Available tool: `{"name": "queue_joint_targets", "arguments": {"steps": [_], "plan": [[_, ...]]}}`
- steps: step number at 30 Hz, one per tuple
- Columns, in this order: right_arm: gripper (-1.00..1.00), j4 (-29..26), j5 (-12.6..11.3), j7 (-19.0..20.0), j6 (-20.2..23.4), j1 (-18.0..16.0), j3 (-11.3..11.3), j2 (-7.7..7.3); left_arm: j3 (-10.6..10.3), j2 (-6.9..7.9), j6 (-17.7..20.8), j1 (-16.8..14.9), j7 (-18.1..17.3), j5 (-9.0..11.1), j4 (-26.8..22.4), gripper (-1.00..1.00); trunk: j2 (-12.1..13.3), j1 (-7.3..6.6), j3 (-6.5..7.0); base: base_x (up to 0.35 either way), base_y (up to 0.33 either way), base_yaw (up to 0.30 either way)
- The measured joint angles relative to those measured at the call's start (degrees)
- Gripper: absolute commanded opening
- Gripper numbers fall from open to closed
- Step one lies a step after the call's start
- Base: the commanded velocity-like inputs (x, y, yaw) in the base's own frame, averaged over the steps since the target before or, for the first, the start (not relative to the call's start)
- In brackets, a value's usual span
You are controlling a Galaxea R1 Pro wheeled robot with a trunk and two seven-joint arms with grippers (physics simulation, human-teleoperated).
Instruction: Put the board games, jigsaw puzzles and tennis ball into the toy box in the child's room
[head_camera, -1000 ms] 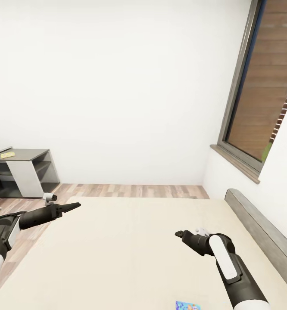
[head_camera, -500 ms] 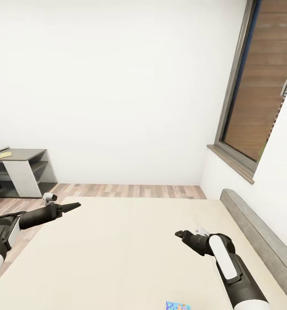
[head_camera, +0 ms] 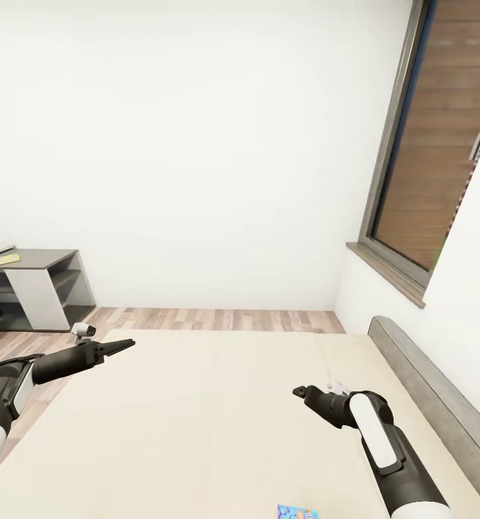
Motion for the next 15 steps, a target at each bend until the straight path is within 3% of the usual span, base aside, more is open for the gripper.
{"name": "queue_joint_targets", "arguments": {"steps": [15], "plan": [[1.0, 0.0, 0.0, 0.0, 0.0, 0.0, -0.1, 0.0, 0.0, 0.0, 0.0, 0.0, 0.0, 0.0, 0.0, 1.0, 0.0, 0.0, 0.0, -0.025, -0.017, 0.0]]}}
